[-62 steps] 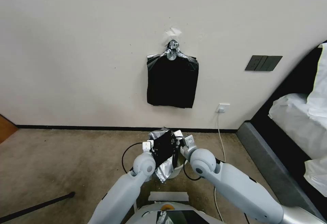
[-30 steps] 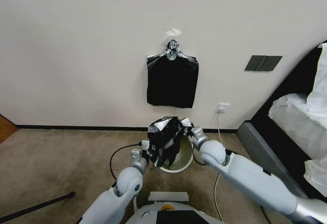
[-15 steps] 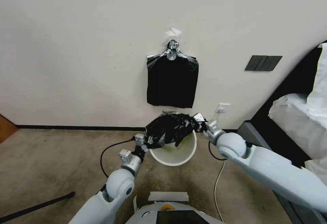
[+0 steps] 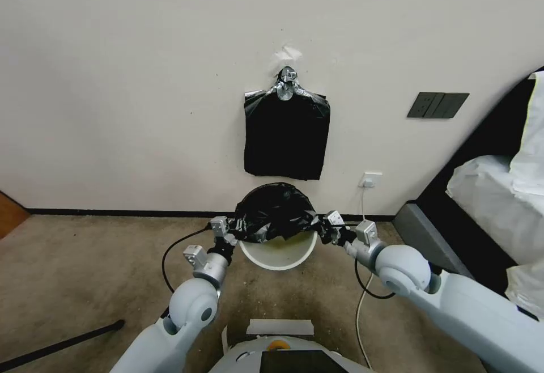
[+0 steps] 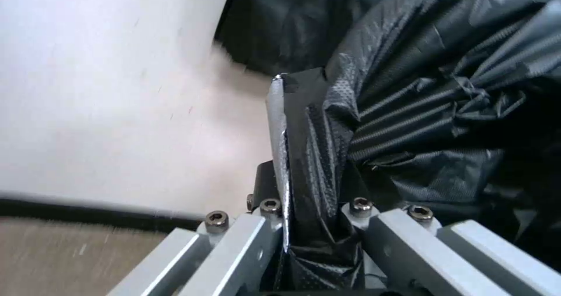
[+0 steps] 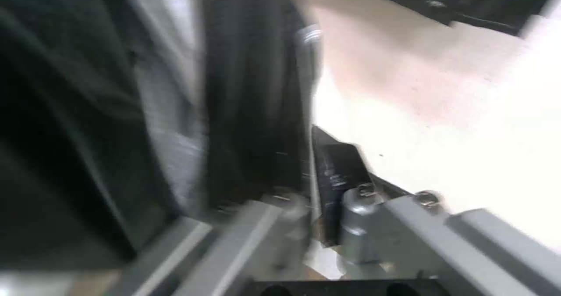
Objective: Place a trash bag onto the trash bin.
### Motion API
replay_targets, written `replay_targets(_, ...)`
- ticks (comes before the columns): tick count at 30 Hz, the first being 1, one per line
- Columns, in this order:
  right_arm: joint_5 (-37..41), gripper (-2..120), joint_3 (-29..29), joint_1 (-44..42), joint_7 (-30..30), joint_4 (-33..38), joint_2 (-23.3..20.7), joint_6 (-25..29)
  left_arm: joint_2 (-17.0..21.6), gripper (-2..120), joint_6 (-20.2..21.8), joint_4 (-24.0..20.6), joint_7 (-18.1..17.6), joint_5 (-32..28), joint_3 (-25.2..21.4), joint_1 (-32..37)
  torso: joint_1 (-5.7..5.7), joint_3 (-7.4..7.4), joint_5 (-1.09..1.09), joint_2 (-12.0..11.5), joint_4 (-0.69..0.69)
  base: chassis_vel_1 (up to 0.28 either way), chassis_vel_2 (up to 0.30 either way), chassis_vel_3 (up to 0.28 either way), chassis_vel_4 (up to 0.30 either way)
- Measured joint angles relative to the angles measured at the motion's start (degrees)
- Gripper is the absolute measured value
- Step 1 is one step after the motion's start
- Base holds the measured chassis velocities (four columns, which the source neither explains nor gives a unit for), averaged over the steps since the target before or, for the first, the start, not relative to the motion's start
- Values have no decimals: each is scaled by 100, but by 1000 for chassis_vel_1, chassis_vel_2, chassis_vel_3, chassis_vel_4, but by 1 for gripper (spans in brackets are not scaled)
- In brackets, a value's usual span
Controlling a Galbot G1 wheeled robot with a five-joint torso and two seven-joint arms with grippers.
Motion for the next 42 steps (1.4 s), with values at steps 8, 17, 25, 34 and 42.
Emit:
replay_targets(8,-474,43,703,-965,366,175,529,236,84,3,252,-26,-204,-151,-228,182,0,0,1,0,0,0,0,0,0)
replay_targets(17,-779,77,1875,-1901,-283,1008,758,425,120,3,444,-103,-306,-194,-372,333,0,0,0,0,-1,0,0,0,0)
replay_targets(25,-1556,100,2109,-2491,-1333,1531,608,633,225,3,551,-273,-167,288,-377,529,0,0,2,0,-1,0,0,0,0)
replay_targets(34,-2106,92,1671,-2550,-1435,1524,414,593,254,3,553,-411,69,970,-329,726,0,0,2,0,-1,0,0,0,0)
replay_targets(42,-2485,62,1451,-2473,-1455,1509,255,553,252,3,551,-466,132,1182,-263,722,0,0,2,0,-1,0,0,0,0)
